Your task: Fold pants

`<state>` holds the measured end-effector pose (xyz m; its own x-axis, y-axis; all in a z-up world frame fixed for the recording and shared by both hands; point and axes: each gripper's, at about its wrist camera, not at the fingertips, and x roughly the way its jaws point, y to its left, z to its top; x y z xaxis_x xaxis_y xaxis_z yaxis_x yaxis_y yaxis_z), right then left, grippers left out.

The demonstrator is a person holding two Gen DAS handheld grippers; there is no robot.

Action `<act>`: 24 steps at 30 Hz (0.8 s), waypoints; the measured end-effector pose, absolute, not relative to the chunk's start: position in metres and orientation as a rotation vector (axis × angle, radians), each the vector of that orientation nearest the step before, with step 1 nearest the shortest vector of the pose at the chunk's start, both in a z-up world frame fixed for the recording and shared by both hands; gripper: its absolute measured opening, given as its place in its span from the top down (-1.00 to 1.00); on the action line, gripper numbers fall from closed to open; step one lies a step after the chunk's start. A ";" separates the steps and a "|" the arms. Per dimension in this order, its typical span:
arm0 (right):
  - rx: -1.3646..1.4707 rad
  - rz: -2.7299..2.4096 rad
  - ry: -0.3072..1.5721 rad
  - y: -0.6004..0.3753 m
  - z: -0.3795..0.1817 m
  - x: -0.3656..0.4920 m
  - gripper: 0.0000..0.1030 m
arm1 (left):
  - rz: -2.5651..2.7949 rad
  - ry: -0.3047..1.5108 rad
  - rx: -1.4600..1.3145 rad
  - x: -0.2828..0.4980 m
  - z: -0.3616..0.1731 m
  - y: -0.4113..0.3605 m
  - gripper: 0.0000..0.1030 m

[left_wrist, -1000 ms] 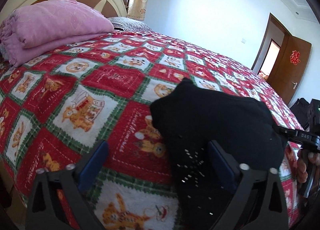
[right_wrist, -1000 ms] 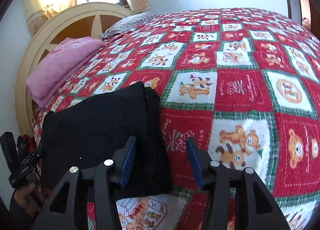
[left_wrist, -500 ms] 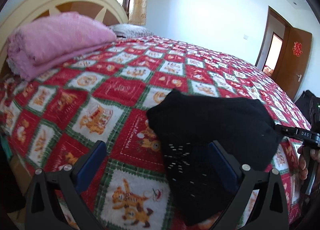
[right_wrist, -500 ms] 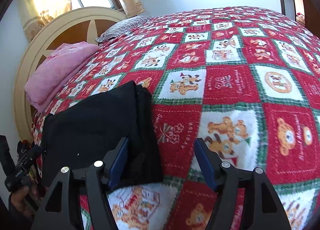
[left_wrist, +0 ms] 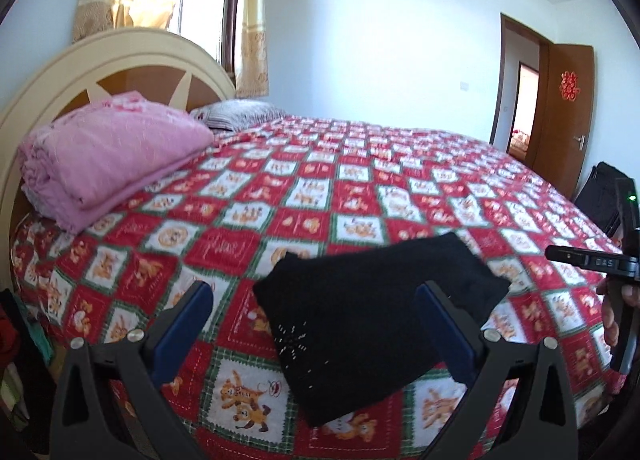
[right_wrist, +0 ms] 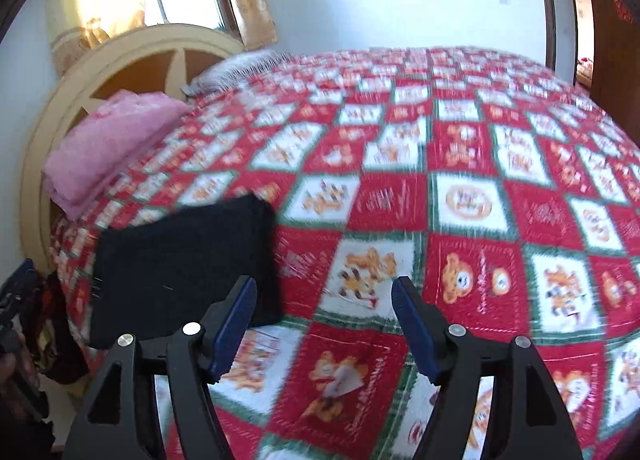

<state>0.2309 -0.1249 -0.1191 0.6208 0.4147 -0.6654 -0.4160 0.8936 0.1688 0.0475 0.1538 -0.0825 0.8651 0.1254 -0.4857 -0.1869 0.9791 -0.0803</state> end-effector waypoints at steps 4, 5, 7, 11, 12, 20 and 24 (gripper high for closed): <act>-0.005 0.547 0.670 -0.122 -0.076 0.191 -0.38 | 0.137 0.445 -0.130 0.037 -0.062 0.143 -1.00; -0.008 0.561 0.652 -0.121 -0.069 0.183 -0.38 | 0.128 0.432 -0.125 0.035 -0.057 0.140 -1.00; -0.026 0.579 0.602 -0.117 -0.052 0.167 -0.38 | 0.115 0.410 -0.124 0.030 -0.050 0.135 -1.00; -0.032 0.599 0.540 -0.111 -0.031 0.147 -0.39 | 0.096 0.386 -0.107 0.025 -0.042 0.126 -1.00; -0.037 0.600 0.531 -0.110 -0.028 0.143 -0.39 | 0.091 0.381 -0.104 0.025 -0.040 0.124 -1.00; -0.062 0.602 0.489 -0.104 -0.016 0.126 -0.40 | 0.090 0.373 -0.108 0.023 -0.037 0.120 -1.00; -0.085 0.600 0.465 -0.101 -0.013 0.118 -0.40 | 0.090 0.368 -0.106 0.022 -0.037 0.119 -1.00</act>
